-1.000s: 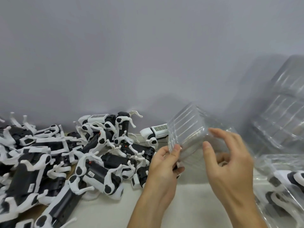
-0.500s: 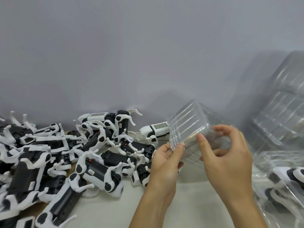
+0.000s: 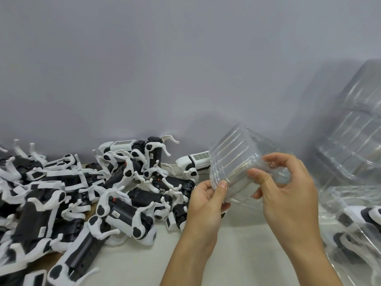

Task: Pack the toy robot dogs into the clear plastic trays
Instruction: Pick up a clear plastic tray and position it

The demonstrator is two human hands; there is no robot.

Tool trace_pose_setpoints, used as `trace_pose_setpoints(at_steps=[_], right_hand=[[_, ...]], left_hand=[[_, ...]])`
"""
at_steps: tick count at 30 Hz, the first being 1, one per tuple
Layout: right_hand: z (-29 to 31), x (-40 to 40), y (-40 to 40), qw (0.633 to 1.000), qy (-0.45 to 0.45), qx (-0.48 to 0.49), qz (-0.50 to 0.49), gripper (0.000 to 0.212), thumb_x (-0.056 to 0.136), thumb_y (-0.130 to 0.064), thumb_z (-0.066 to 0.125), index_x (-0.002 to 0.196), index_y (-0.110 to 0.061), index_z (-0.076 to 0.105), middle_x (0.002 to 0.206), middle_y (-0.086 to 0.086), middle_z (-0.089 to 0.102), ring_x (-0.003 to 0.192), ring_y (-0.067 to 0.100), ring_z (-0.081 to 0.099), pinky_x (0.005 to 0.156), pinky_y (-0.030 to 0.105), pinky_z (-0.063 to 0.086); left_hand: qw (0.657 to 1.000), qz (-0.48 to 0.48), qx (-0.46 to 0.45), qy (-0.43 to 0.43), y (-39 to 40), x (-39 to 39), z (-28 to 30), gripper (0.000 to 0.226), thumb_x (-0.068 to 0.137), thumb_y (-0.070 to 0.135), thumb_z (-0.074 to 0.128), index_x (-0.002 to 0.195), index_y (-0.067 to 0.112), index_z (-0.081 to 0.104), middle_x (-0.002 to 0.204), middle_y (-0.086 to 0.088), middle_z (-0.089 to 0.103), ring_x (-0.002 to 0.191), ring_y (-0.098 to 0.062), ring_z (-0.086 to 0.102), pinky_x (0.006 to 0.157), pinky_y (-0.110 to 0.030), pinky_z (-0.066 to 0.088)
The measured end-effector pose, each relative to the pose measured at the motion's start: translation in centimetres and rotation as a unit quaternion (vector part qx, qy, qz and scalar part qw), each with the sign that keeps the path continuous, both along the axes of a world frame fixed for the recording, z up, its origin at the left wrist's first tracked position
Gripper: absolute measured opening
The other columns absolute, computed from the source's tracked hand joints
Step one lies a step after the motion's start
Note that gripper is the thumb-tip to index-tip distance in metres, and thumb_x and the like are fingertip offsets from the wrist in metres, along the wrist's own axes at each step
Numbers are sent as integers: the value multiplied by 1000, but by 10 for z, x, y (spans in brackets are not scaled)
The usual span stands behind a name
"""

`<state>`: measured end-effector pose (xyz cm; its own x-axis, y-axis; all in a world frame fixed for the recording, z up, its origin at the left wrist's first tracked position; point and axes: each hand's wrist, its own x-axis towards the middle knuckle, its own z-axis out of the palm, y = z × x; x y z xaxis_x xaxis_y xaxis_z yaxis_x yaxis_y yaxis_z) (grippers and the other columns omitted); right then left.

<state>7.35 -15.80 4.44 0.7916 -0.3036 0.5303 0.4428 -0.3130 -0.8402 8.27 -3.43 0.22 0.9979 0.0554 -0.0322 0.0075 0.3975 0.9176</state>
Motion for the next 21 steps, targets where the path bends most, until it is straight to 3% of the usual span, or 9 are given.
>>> trace_pose_setpoints(at_steps=[5, 9, 13, 17, 19, 21], right_hand=[[5, -1, -4, 1000, -2, -5, -5, 24, 84, -21, 74, 92, -38, 59, 101, -6, 60, 64, 22, 61, 51, 18, 46], [17, -5, -11, 999, -33, 16, -11, 17, 83, -34, 70, 96, -36, 60, 102, -3, 59, 50, 13, 61, 47, 12, 41], [28, -11, -13, 997, -74, 27, -1, 21, 84, -35, 70, 101, -39, 59, 108, 0, 59, 59, 10, 68, 49, 11, 42], [39, -17, -2, 991, -125, -22, 31, 27, 81, -30, 72, 101, -42, 57, 109, -9, 57, 66, 13, 69, 52, 11, 43], [40, -18, 4, 987, -141, -64, 50, 31, 81, -21, 75, 101, -39, 60, 109, -15, 54, 66, 15, 67, 57, 20, 48], [37, -17, 8, 984, -139, -92, 65, 32, 80, -9, 78, 101, -29, 65, 111, -14, 53, 67, 15, 66, 59, 22, 49]], left_hand=[[1000, 7, 11, 10, 0, -1, -1, 19, 101, 16, 53, 115, 5, 59, 89, 3, 76, 79, -6, 67, 75, -28, 48], [999, 22, 18, 31, 0, 0, -1, 14, 101, 15, 53, 110, 7, 61, 91, 0, 76, 80, -10, 65, 76, -29, 50], [998, 35, 4, 57, -1, 3, -1, 24, 101, 18, 53, 117, 1, 60, 110, -14, 73, 88, -18, 64, 81, -32, 52], [996, 49, 55, 44, -4, 6, -2, 25, 100, 31, 55, 105, 9, 65, 90, -3, 70, 80, -14, 61, 73, -26, 54], [989, 63, 133, 19, -5, 4, 0, 35, 97, 43, 57, 94, 11, 67, 70, 3, 58, 67, -12, 53, 64, -26, 51], [970, 71, 232, -30, -7, 0, 2, 53, 93, 56, 56, 76, 6, 60, 58, 4, 44, 56, -12, 40, 55, -29, 38]])
